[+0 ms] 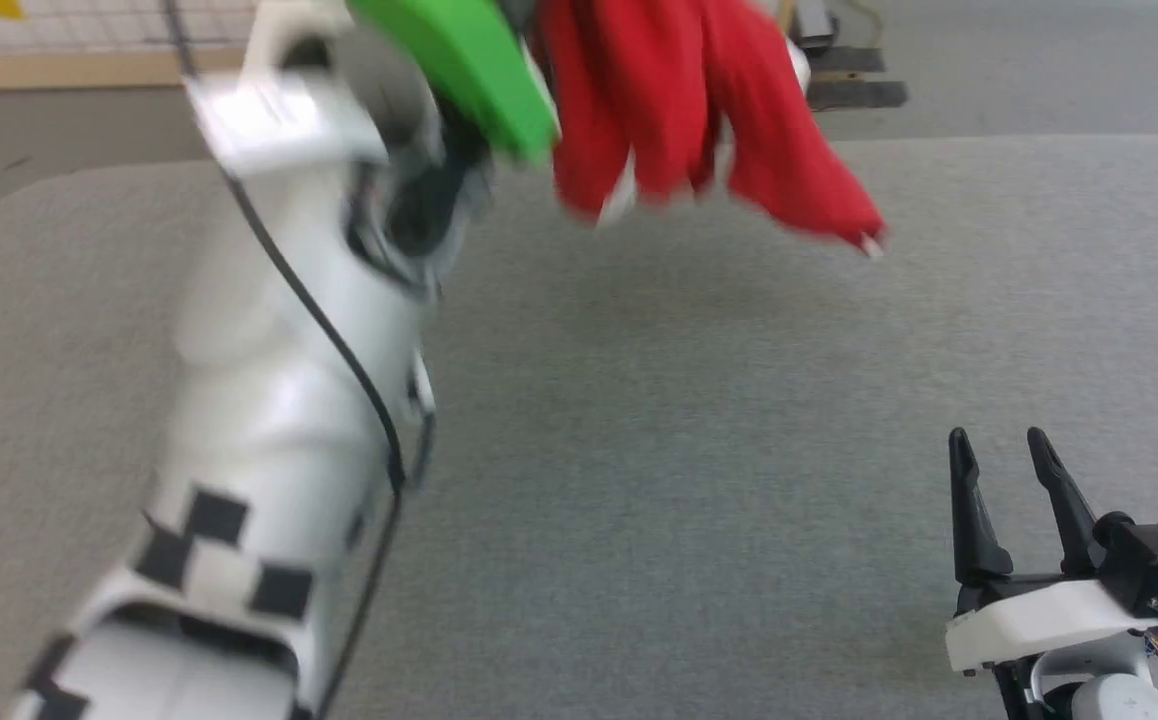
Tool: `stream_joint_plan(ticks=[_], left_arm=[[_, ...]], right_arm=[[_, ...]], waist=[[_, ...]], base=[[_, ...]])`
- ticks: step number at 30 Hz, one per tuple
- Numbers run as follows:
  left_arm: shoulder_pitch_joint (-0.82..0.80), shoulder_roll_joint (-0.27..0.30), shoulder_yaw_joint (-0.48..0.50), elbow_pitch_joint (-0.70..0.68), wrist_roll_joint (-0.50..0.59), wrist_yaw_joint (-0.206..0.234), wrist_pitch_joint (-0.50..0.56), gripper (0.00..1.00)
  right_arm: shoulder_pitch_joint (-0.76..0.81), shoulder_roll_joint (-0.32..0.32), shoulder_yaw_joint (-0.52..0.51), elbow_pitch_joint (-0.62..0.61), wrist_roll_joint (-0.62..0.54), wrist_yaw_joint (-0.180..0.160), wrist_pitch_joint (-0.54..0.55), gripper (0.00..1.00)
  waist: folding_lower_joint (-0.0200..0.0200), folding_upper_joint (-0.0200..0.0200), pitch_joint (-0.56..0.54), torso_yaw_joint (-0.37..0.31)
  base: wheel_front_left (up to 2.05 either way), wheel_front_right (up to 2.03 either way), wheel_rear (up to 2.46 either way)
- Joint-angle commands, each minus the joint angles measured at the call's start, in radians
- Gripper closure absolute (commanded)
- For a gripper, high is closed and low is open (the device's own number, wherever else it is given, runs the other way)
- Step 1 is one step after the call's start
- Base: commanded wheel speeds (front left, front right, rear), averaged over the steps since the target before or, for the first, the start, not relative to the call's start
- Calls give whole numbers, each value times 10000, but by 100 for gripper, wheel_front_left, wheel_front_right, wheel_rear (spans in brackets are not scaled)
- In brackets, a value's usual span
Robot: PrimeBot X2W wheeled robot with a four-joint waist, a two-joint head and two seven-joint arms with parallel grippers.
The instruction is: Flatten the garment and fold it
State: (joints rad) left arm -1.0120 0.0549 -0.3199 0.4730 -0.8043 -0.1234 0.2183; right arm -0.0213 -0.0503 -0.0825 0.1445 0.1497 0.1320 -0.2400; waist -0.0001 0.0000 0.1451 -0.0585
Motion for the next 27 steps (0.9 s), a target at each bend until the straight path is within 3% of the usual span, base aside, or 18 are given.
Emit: stream_joint_plan(ticks=[1,7,16,21,27], left_arm=[[543,-24,-271,-19,-106,-22,-121,100],[2705,-43,-1815,38,-420,378,64,100],[5112,237,-4072,301,131,840,2338,100],[6005,359,-4624,10,-145,878,3415,100],[6974,243,-4585,-847,-1466,791,4558,100]], right_arm=[[12,1,-6,19,25,-13,-116,0],[89,1,-48,38,-24,-13,-142,0],[303,1,69,146,-44,-13,-141,0],[391,1,109,168,-25,-13,-122,0],[508,1,163,233,24,-13,-120,0]], waist=[[1,0,-147,-251],[1,0,-214,-284],[1,0,-567,96],[1,0,-739,289],[1,0,-932,422]], base=[[0,0,0],[0,0,0],[0,0,0],[0,0,0],[0,0,0]])
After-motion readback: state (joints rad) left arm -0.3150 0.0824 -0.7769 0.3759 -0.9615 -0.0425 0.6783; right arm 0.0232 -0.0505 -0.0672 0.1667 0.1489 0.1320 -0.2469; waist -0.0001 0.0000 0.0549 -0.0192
